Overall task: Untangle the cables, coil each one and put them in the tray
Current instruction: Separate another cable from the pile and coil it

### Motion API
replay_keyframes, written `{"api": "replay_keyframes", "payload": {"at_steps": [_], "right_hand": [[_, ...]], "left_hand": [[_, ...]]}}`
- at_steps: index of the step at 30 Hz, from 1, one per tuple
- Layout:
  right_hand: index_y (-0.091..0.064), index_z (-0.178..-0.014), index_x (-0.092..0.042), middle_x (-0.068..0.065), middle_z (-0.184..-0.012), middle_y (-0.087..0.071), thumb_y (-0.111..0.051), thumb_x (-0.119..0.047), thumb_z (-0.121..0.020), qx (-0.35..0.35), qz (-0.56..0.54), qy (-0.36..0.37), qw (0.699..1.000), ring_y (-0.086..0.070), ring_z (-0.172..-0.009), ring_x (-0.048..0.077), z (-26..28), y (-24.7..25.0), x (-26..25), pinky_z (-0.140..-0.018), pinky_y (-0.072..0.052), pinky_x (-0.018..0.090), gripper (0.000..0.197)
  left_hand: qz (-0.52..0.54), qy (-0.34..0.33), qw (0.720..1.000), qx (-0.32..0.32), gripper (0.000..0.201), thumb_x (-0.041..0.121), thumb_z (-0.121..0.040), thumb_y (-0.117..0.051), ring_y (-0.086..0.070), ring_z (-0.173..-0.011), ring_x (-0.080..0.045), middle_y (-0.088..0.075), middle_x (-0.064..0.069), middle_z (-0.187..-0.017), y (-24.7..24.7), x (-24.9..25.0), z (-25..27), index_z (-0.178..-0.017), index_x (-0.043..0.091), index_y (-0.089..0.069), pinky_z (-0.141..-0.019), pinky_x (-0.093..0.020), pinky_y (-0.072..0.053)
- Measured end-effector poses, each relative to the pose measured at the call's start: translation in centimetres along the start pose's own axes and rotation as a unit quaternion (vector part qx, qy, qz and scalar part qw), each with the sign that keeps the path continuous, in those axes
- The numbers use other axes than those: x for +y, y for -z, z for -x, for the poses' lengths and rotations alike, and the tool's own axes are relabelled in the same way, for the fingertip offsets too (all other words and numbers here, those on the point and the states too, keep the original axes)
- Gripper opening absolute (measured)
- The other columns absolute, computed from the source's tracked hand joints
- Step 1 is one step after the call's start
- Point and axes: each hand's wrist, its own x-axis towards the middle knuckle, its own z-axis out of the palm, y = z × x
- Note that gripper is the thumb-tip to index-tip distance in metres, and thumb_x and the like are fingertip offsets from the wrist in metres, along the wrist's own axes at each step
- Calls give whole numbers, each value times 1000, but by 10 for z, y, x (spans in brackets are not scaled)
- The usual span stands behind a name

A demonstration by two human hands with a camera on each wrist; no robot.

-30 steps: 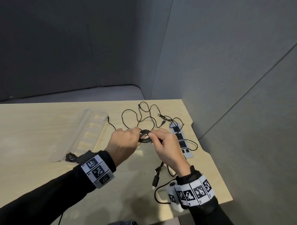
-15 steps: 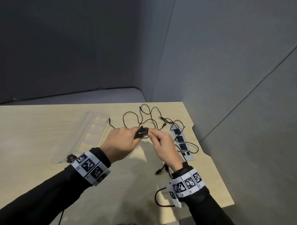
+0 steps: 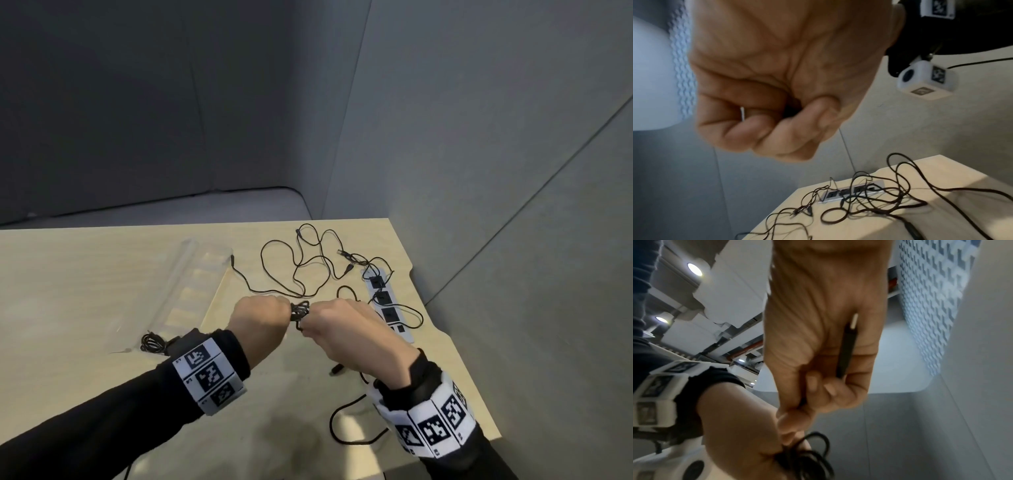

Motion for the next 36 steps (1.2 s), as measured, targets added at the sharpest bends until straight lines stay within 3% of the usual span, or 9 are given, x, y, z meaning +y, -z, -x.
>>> {"api": "replay_keyframes", "payload": {"at_steps": [5, 10, 14, 18, 21, 25, 27, 31, 36], "right_hand": [[-64, -92, -24, -8, -87, -59, -48, -22, -95, 61, -31, 60, 996, -56, -81, 19, -2, 15, 18, -62, -42, 32, 16], [-72, -79, -30, -13, -73, -64, -70, -43, -80, 142, -329, -9, 933, -50, -64, 3, -11, -6, 54, -61, -38, 25, 12], [-73, -76, -11, -13, -61, -68, -68, 1, -82, 156, -541, -55, 824, -58, -60, -3, -20, -37, 59, -63, -44, 14, 15], [-67, -68, -10, -16, -48, -56, -59, 2, -89, 190, -544, -107, 810, -46, -49, -4, -19, -53, 60, -56, -33, 9, 25], [-66, -73, -16, -20, -57, -59, -56, -7, -93, 189, -526, -112, 821, -49, -56, -4, -11, -53, 56, -60, -35, 8, 24], [-58, -108, -25, -20, -85, -61, -41, -23, -100, 118, -287, -114, 944, -55, -71, 1, -4, -51, 31, -68, -39, 25, 19], [-43, -128, -22, -6, -113, -58, -32, -18, -100, 66, -158, -120, 978, -58, -85, 20, -1, -45, 16, -70, -40, 34, 30], [-48, -106, -12, 3, -91, -39, -41, 6, -85, 71, -37, -111, 991, -30, -66, 21, 8, -29, 0, -47, -13, 25, 29], [-53, -51, -13, 2, -57, -48, -77, 8, -34, 82, 102, -65, 989, -25, -41, 17, 10, -4, -6, -40, 2, 23, 36]], "left_hand": [[32, -132, 991, -14, 37, 20, -44, -86, -36, -23, -19, -41, 1, -32, 12, 8, -6, -41, 18, -50, -39, -16, -17], [154, -193, 969, 13, 30, 38, -86, -41, -51, -40, -25, -55, -2, -49, 20, 7, -3, -76, 15, -57, -42, -22, -23], [301, -122, 946, 5, 34, 41, -90, -32, -48, -58, -26, -54, -4, -63, 24, 9, -3, -79, 15, -50, -54, -30, -30], [417, 19, 907, -53, 26, 27, -91, -46, -37, -53, -17, -44, 3, -57, 28, 0, -14, -68, 17, -43, -53, -32, -30], [462, 65, 883, -56, 32, 27, -93, -45, -32, -50, -14, -41, 3, -56, 24, 0, -16, -64, 15, -38, -50, -28, -28], [552, 157, 817, -56, 32, 29, -93, -42, -39, -46, -18, -46, -4, -59, 14, 0, -24, -66, 13, -39, -45, -26, -33], [568, 187, 798, -76, 31, 26, -94, -41, -40, -45, -18, -46, -6, -60, 11, 2, -26, -67, 11, -39, -42, -22, -33], [418, 136, 893, -102, 31, 20, -95, -39, -45, -58, -23, -46, -4, -61, 8, 10, -22, -64, 13, -38, -52, -29, -30], [186, 44, 977, -98, 20, 15, -96, -34, -58, -86, -34, -62, -14, -95, 4, 28, -10, -101, 6, -51, -62, -34, -34]]}}
